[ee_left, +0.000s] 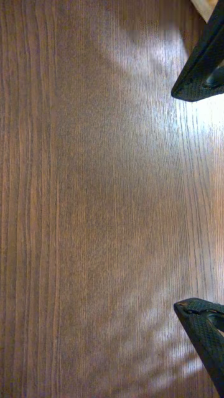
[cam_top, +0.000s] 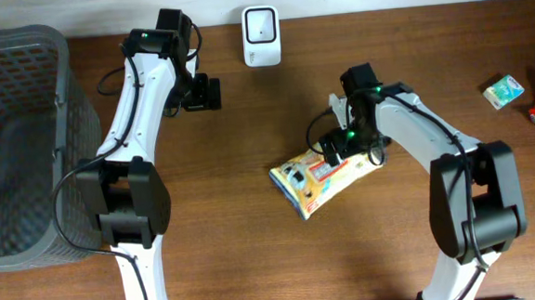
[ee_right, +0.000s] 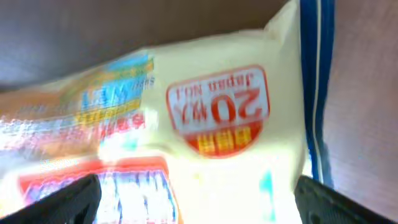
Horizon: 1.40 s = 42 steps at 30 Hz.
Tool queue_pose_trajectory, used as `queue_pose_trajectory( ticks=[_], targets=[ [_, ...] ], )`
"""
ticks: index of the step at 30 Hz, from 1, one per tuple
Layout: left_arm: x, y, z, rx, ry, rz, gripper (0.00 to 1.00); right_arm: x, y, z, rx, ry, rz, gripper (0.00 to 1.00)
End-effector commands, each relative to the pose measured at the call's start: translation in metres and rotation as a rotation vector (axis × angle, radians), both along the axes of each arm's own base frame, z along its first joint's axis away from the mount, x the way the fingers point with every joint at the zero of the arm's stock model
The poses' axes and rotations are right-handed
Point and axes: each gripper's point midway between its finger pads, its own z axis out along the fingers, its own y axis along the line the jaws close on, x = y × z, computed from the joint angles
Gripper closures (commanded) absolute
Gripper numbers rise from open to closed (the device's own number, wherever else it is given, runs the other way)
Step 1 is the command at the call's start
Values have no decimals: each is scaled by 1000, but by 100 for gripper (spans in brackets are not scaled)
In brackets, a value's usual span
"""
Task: Scan the item barcode
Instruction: 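Grasp the yellow snack bag edge with the right gripper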
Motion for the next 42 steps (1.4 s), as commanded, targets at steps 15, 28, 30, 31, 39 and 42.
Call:
queue_pose_trajectory(
  ticks=[15,28,30,31,39,42],
  targets=[
    [0,2,-3,7,6,11,1,-114,55,45,37,363,70,81],
    [0,2,-3,7,6,11,1,-35,111,-11,240,32,-303,96],
    [0,2,-3,7,6,11,1,5,123,10,321,-132,-226,90],
    [0,2,-3,7,6,11,1,25,120,25,317,-214,-188,86],
    [0,2,-3,7,6,11,1,18,40,50,64,-161,212,4],
    [0,2,-3,7,6,11,1,2,41,5,42,-111,358,1]
  ],
)
